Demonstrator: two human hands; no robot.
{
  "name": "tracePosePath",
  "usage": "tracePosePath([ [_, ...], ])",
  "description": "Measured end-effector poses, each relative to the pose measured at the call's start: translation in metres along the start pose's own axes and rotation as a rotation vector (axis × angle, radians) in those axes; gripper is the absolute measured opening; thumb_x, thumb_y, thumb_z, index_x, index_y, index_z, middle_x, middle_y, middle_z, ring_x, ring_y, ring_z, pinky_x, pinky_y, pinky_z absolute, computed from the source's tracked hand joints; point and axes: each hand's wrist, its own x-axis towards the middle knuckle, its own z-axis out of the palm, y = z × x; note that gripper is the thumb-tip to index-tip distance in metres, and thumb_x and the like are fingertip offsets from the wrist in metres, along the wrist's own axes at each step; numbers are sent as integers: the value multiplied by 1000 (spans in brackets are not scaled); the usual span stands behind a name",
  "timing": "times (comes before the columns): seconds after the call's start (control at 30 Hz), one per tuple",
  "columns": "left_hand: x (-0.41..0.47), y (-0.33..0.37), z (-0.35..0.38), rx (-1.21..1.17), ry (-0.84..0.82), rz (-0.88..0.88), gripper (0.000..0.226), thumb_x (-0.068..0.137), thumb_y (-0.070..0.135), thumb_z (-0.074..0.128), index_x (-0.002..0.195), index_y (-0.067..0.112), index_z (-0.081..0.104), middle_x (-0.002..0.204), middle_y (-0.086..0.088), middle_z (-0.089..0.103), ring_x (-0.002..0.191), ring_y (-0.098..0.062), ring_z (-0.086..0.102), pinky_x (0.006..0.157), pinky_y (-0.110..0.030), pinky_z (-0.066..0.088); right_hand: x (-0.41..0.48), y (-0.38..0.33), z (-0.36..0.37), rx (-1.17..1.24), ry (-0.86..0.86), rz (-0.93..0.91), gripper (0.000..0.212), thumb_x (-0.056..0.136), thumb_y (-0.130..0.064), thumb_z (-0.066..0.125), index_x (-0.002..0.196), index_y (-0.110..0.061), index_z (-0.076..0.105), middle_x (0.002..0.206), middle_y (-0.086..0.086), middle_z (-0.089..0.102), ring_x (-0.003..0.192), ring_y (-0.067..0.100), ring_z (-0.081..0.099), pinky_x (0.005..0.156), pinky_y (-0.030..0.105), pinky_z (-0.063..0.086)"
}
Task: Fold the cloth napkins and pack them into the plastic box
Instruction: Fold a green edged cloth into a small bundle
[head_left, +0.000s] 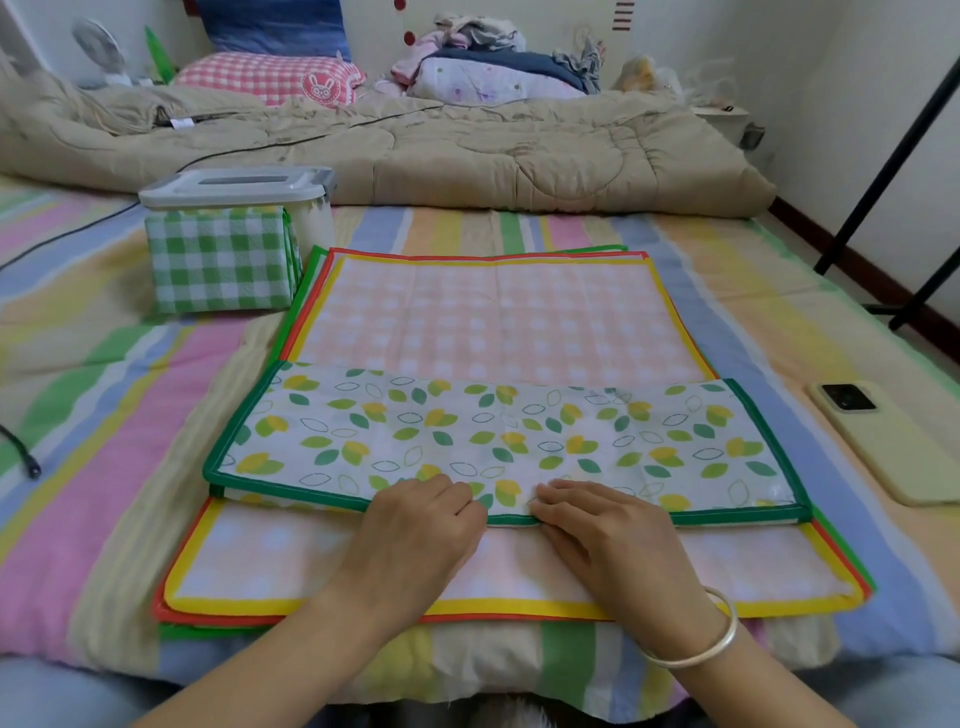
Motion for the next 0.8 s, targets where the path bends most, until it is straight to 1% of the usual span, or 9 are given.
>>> tracePosePath([
  [0.13,25,-12,-6,-214,15,-165,31,89,48,51,75,27,69,72,11,64,64,-12,63,51,-30,49,2,0,-4,5,-49,3,25,88,-31,54,94,-25,78,103,-12,74,95,9,70,68,26,59],
  [0.2,52,-21,-4,-233,-69,-269,35,98,44,47,120,25,66,122,6,66,111,-17,63,87,-39,53,3,0,-6,11,-80,11,24,88,-31,55,94,-26,78,104,-13,73,96,8,70,68,26,59],
  [0.27,78,-30,5,-146,-261,-276,56,105,41,37,156,20,28,164,4,22,151,-16,20,122,-40,19,3,0,-5,19,-95,17,23,87,-31,56,94,-27,78,104,-14,73,97,7,69,66,25,59],
  [0.33,94,-35,17,-69,-425,-235,63,107,44,25,160,20,1,167,4,-8,153,-13,-8,124,-42,-3,3,0,-5,21,-98,19,22,87,-31,57,93,-28,78,103,-15,73,96,6,69,64,25,59],
  [0.43,88,-37,39,-44,-566,-241,68,104,52,14,159,19,-8,166,3,-14,153,-14,-13,123,-48,-5,4,1,-5,23,-86,27,14,83,-28,65,91,-28,78,101,-15,73,94,6,70,63,24,58],
  [0.57,74,-36,55,-21,-525,-243,87,83,64,-17,157,19,-15,164,4,-21,150,-13,-21,122,-49,-9,5,-2,-11,32,-179,60,14,81,-33,66,88,-32,77,99,-19,72,92,3,68,59,23,57],
  [0.63,71,-35,60,-38,-502,-251,90,79,64,-20,157,20,-16,163,4,-23,150,-12,-23,122,-49,-10,15,-3,-18,-13,-257,146,23,85,-44,56,82,-33,76,93,-21,72,86,1,67,56,24,54],
  [0.73,68,-34,63,-47,-458,-261,88,81,64,-18,158,20,-14,164,4,-20,150,-12,-22,122,-49,-10,52,-1,-17,-22,-280,377,32,96,-43,43,92,-27,71,96,-11,70,90,10,63,73,31,50],
  [0.8,68,-33,62,-42,-435,-261,88,82,63,-18,158,20,-9,165,4,-16,151,-12,-18,122,-49,-10,75,1,0,20,-263,444,40,98,-32,31,123,-26,62,131,-5,60,125,18,48,101,31,38],
])
